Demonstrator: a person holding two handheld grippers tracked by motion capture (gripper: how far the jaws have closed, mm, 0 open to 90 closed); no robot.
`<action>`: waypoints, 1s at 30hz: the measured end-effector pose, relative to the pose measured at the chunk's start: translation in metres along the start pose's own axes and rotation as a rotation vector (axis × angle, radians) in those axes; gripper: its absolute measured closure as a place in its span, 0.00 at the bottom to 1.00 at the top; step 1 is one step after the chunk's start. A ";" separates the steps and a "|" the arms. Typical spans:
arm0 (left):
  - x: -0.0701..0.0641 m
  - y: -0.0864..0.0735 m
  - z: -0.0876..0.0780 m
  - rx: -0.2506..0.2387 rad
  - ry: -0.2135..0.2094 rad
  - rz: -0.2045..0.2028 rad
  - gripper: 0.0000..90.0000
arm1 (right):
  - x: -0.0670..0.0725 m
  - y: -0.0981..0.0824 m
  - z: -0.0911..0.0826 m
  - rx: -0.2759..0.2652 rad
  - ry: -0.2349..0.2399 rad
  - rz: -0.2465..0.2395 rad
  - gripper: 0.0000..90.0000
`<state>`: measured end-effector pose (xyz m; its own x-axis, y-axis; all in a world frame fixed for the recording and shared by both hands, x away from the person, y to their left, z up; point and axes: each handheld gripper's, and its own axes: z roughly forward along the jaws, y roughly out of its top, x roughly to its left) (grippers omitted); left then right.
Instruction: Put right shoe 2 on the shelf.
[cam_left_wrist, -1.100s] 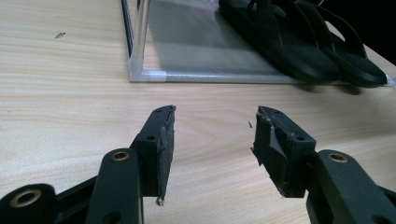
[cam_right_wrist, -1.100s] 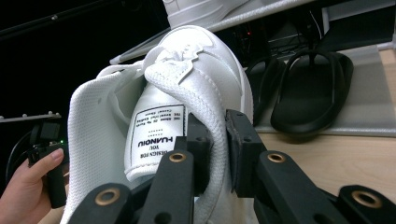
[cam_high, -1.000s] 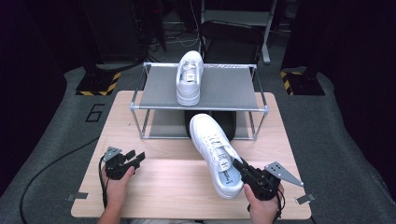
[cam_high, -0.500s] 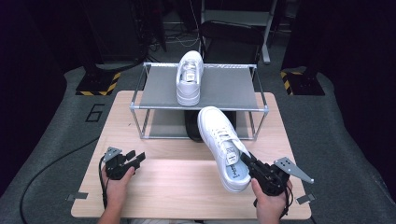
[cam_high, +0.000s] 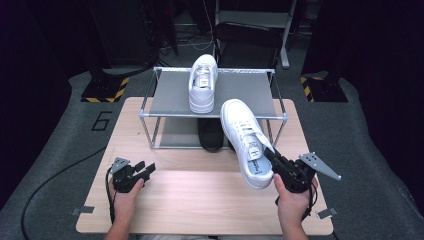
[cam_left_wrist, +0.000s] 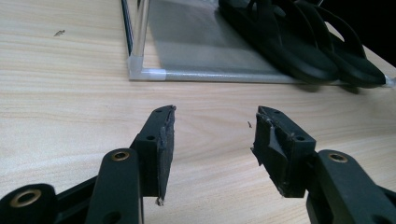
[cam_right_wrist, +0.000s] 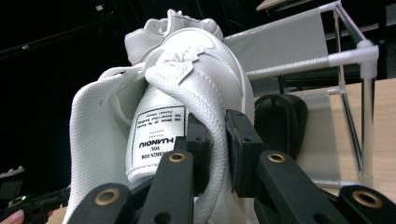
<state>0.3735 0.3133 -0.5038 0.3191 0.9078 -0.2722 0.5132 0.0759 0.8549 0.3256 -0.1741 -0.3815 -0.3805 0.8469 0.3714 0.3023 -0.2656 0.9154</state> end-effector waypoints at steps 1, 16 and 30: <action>0.000 0.000 0.000 0.000 0.000 -0.001 0.53 | 0.000 0.002 0.001 -0.002 -0.002 0.009 0.89; 0.001 -0.001 0.000 0.005 -0.004 -0.008 0.53 | -0.003 0.040 0.038 -0.022 -0.047 -0.005 0.89; 0.005 -0.001 -0.002 -0.007 -0.001 -0.031 0.53 | -0.008 0.071 0.085 -0.016 -0.086 0.020 0.89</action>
<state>0.3728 0.3189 -0.5056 0.3037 0.9048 -0.2987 0.5175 0.1066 0.8490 0.4242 -0.1610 -0.3325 -0.2983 0.8775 0.3755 0.2944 -0.2896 0.9107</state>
